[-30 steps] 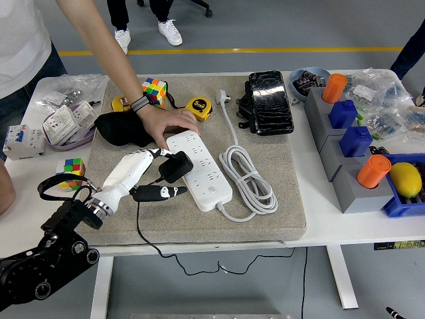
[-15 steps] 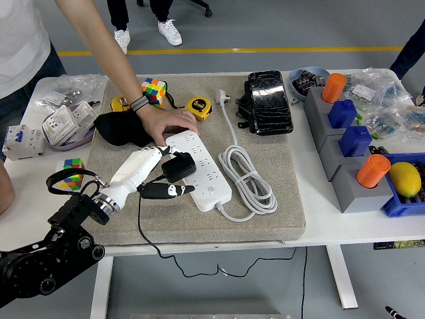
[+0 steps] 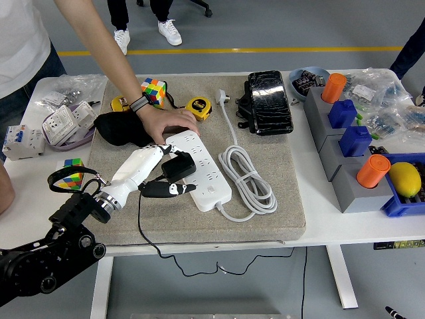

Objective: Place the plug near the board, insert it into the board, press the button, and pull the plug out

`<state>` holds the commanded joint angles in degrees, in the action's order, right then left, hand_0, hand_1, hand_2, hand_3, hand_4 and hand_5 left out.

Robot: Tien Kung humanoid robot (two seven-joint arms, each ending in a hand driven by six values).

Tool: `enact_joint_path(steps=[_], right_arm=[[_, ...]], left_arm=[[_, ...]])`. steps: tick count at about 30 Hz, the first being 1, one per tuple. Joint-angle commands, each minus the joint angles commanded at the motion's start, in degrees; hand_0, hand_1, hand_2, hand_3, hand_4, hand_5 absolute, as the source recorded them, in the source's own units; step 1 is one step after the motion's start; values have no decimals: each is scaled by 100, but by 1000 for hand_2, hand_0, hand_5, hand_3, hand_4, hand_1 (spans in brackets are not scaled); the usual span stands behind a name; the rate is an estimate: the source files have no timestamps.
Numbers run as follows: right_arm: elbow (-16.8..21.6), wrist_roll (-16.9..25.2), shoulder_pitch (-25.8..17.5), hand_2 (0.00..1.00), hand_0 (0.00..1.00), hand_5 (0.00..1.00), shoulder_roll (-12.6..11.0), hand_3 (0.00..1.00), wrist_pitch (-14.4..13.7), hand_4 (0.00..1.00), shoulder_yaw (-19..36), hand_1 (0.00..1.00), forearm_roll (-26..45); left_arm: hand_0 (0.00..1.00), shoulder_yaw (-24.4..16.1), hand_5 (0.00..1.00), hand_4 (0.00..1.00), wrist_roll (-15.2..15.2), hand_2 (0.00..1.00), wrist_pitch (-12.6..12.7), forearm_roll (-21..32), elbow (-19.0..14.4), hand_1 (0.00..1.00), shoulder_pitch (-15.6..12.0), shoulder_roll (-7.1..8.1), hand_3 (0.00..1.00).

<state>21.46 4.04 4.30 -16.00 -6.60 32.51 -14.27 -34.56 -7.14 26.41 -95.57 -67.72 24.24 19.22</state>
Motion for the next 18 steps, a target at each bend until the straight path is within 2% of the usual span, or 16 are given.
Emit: enact_joint_path(steps=[9, 10, 14, 15, 18], right_arm=[[-1, 0, -16, 604, 574, 470, 6, 537, 4, 922, 9, 639, 2], [1, 0, -17, 604, 574, 470, 6, 537, 5, 921, 10, 640, -1], [-3, -3, -22, 604, 574, 470, -3, 537, 3, 921, 1, 640, 0], [-1, -5, -23, 604, 574, 470, -7, 537, 5, 921, 2, 639, -2], [-3, -7, -26, 604, 574, 470, -7, 537, 5, 921, 12, 639, -1]], left_arm=[[790, -346, 590, 998, 82, 752, -7, -8, -317, 782, -128, 79, 702], [667, -375, 588, 998, 102, 731, -16, 2, -363, 722, -143, 87, 704], [667, -579, 588, 998, 379, 731, -154, 45, -841, 722, -259, 152, 704], [301, -610, 575, 998, 498, 557, -214, 51, -969, 464, -274, 165, 728], [301, -674, 575, 998, 898, 557, -435, 148, -1316, 464, -311, 195, 728]])
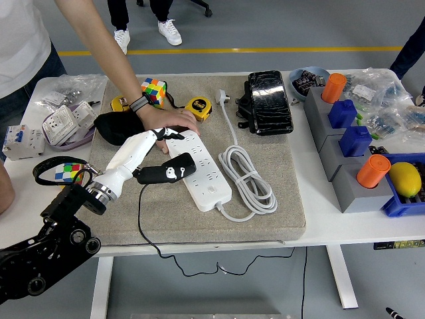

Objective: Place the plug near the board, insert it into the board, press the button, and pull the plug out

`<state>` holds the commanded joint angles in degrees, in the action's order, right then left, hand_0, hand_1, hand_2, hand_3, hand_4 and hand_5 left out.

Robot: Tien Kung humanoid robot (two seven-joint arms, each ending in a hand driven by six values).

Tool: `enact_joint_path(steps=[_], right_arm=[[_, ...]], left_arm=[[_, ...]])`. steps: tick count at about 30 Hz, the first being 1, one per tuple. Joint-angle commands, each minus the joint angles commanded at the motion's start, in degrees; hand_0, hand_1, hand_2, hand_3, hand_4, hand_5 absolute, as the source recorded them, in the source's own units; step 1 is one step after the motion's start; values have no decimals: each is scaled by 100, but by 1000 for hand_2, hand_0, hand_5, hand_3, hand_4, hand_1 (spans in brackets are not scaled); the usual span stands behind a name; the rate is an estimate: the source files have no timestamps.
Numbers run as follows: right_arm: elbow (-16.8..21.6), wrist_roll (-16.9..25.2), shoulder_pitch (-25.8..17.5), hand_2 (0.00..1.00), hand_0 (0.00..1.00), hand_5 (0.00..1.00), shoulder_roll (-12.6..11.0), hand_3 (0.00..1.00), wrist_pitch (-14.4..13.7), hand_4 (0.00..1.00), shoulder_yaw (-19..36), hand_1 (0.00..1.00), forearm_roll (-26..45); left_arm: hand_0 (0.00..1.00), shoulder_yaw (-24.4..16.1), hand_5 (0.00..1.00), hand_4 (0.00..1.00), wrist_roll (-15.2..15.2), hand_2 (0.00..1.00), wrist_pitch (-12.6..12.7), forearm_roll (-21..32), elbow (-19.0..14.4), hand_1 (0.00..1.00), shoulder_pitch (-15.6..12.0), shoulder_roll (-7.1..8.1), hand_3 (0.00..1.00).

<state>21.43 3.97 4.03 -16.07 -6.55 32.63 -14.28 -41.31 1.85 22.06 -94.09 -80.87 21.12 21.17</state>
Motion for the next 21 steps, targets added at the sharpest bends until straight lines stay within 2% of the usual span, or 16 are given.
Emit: enact_joint_path(steps=[3, 4, 9, 10, 15, 16, 21], right_arm=[[3, -2, 2, 604, 574, 470, 1, 537, 1, 921, 8, 639, -6], [4, -3, 2, 604, 573, 470, 1, 537, 2, 922, 10, 639, -9], [5, -7, -2, 604, 573, 470, 1, 537, 4, 922, 2, 639, -12], [5, -8, -4, 603, 573, 470, 0, 537, 4, 922, 1, 639, -12], [5, -8, -12, 603, 573, 470, -7, 537, 5, 922, -11, 639, -12], [5, -9, -9, 603, 573, 470, -8, 537, 6, 921, -15, 639, -13], [7, -8, -5, 603, 573, 470, -8, 537, 6, 921, -5, 639, -13]], left_arm=[[301, -44, 575, 998, 490, 557, -275, 35, -333, 464, -15, 18, 728], [195, -56, 371, 935, 642, 350, -374, 47, -430, 240, -15, 22, 677], [195, -117, 371, 935, 1359, 350, -933, 123, -834, 240, 18, 41, 677], [125, -125, 241, 869, 1466, 253, -1032, 142, -877, 150, 26, 43, 682], [125, -125, 241, 869, 1971, 253, -1613, 262, -1039, 150, 103, 44, 682], [78, -116, 2, 769, 2033, 180, -1706, 288, -1049, 92, 120, 40, 792], [78, 30, 2, 769, 2284, 180, -2099, 484, -1062, 92, 201, 10, 792]])
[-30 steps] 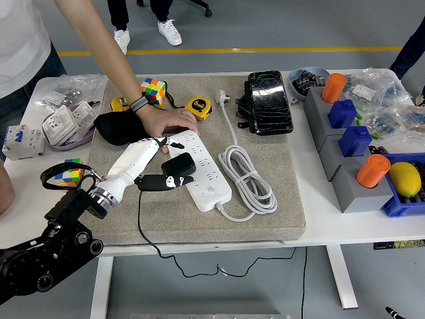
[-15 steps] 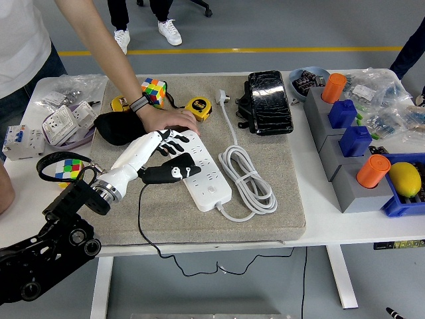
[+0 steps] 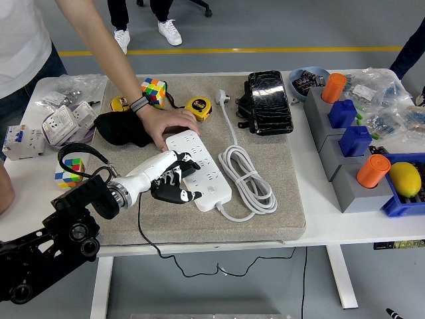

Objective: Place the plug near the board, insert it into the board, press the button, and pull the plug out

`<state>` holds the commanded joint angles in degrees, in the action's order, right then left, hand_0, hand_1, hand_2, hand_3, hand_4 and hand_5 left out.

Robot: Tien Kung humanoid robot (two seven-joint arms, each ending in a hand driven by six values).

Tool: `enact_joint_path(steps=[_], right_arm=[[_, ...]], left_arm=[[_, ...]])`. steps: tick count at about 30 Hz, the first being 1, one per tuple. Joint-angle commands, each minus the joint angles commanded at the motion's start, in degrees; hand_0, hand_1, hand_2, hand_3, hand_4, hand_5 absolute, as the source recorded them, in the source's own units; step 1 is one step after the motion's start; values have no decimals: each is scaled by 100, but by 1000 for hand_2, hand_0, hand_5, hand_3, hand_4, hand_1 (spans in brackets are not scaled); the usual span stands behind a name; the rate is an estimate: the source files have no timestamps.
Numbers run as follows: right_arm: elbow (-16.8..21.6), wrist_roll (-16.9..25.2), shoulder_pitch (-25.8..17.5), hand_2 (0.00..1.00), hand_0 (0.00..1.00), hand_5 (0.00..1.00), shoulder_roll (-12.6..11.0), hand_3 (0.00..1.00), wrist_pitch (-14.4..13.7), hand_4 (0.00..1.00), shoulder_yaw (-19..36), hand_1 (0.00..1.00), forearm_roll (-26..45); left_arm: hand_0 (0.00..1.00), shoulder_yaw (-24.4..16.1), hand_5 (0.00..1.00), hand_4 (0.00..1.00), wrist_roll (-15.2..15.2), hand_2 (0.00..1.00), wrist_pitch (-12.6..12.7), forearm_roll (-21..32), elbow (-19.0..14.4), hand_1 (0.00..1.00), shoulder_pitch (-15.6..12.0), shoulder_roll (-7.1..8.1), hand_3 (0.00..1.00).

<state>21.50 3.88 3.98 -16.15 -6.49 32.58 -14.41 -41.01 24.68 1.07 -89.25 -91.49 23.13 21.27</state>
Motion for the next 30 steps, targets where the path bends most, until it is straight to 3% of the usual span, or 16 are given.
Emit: enact_joint_path(steps=[8, 19, 30], right_arm=[[0, -1, 2, 603, 573, 470, -5, 538, 4, 923, -11, 639, 5], [-3, -1, -7, 603, 573, 470, -13, 538, 7, 923, -25, 639, 17], [8, 1, 2, 603, 573, 469, -12, 538, 8, 923, -15, 640, -1]], left_arm=[[57, 221, 2, 780, 220, 165, -234, 68, 108, 92, 210, -92, 830], [54, 423, 2, 785, 273, 165, -437, 188, 231, 94, 341, -137, 824], [54, 672, 2, 789, 272, 167, -466, 306, 424, 94, 498, -178, 819]])
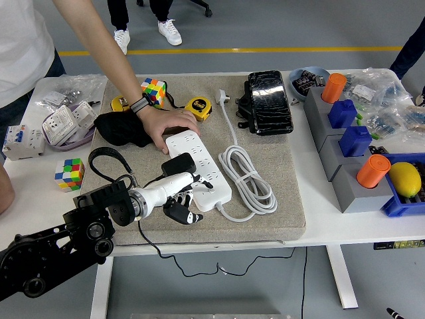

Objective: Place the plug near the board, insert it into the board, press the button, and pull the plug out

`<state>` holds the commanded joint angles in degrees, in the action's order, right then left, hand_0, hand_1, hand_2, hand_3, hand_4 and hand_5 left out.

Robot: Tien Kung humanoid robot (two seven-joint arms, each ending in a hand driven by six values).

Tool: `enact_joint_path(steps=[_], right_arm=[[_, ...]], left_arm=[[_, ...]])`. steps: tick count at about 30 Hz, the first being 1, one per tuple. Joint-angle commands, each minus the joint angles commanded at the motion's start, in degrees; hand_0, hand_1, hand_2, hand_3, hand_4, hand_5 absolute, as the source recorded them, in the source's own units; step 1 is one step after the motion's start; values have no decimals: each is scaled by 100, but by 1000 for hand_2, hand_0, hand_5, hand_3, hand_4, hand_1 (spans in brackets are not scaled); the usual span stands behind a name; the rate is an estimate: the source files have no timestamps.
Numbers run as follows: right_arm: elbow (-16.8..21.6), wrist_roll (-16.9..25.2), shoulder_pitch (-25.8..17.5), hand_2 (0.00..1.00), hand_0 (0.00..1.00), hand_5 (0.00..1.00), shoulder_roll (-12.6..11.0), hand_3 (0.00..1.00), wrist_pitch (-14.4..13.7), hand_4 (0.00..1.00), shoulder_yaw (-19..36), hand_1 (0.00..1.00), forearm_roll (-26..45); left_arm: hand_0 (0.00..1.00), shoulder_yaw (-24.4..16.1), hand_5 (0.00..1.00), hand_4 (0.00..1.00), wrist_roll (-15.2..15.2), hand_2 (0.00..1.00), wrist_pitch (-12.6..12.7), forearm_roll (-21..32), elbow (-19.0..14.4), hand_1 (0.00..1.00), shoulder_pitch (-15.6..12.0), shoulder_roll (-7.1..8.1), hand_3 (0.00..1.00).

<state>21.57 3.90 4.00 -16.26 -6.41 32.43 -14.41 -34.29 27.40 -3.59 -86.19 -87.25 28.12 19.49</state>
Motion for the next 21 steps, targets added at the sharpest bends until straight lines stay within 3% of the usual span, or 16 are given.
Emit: enact_joint_path(steps=[21], right_arm=[[38, -1, -1, 603, 573, 469, -11, 538, -7, 924, 65, 640, -68]], left_arm=[[54, 183, 2, 790, 50, 167, -7, 35, 267, 94, 118, -79, 812]])
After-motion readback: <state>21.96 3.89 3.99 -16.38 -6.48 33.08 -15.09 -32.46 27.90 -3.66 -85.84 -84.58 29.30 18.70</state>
